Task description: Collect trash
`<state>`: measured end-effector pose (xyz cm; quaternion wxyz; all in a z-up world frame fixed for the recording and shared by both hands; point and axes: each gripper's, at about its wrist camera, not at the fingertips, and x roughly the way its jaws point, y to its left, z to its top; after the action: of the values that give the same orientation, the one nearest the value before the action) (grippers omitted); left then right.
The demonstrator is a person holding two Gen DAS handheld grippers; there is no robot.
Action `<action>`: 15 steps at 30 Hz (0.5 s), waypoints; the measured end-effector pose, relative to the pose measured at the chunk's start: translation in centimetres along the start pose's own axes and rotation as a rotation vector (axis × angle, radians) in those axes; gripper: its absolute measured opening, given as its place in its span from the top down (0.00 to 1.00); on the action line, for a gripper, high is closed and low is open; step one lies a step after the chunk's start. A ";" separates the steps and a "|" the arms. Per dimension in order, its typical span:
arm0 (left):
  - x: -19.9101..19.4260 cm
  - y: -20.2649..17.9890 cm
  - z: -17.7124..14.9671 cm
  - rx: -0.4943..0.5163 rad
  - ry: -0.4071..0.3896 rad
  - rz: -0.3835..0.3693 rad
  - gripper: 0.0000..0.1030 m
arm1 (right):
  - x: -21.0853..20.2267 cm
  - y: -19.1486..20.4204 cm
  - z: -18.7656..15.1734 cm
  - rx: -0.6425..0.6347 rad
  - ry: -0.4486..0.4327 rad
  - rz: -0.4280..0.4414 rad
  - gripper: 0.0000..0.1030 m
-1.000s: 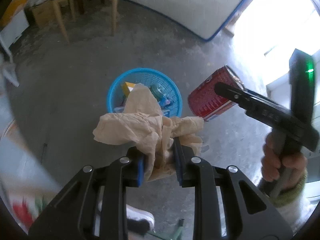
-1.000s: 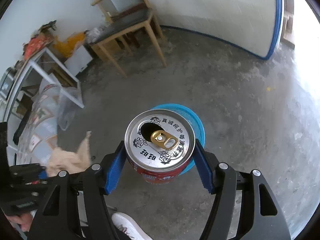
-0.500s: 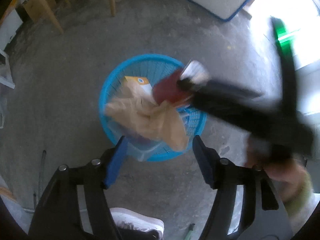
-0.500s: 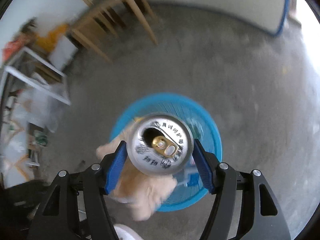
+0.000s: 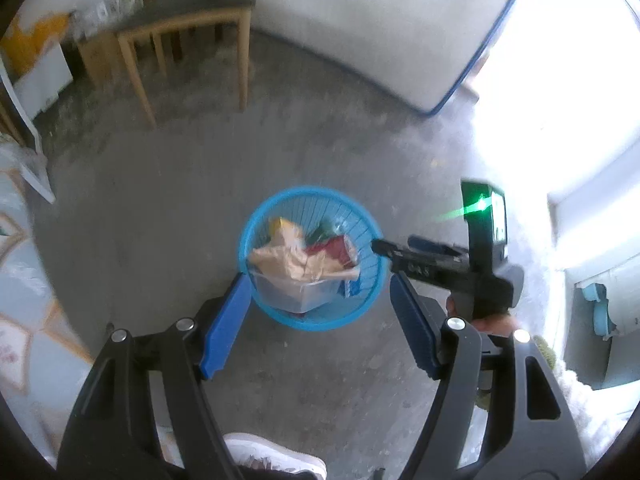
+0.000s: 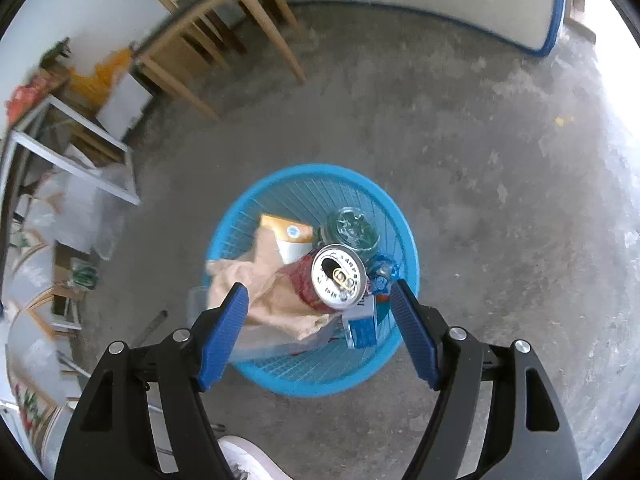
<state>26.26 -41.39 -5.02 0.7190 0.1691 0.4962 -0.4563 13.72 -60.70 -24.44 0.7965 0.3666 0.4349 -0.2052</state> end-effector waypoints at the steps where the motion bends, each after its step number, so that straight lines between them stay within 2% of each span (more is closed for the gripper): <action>1: -2.1 0.2 -0.6 -0.014 -0.030 -0.022 0.34 | -2.0 0.3 -0.8 -0.010 -0.033 0.015 0.31; 4: -7.5 0.6 -2.9 -0.068 -0.107 -0.064 0.26 | -7.6 1.8 -3.3 -0.055 -0.109 0.062 0.29; 5: -9.6 0.7 -4.3 -0.089 -0.149 -0.052 0.20 | -9.3 2.4 -4.2 -0.072 -0.133 0.073 0.27; 8: -14.2 0.8 -8.7 -0.155 -0.259 0.016 0.15 | -14.5 5.2 -7.4 -0.140 -0.207 0.104 0.17; 10: -16.9 1.2 -12.8 -0.217 -0.338 0.074 0.12 | -17.7 7.7 -9.9 -0.212 -0.265 0.105 0.09; 15: -20.0 2.7 -20.7 -0.458 -0.402 0.132 0.10 | -23.1 14.4 -15.6 -0.439 -0.394 0.096 0.06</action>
<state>15.11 -15.82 2.47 0.8503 -0.0591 0.4219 -0.3091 2.11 -39.30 -4.66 0.9346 0.1589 0.2880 -0.1355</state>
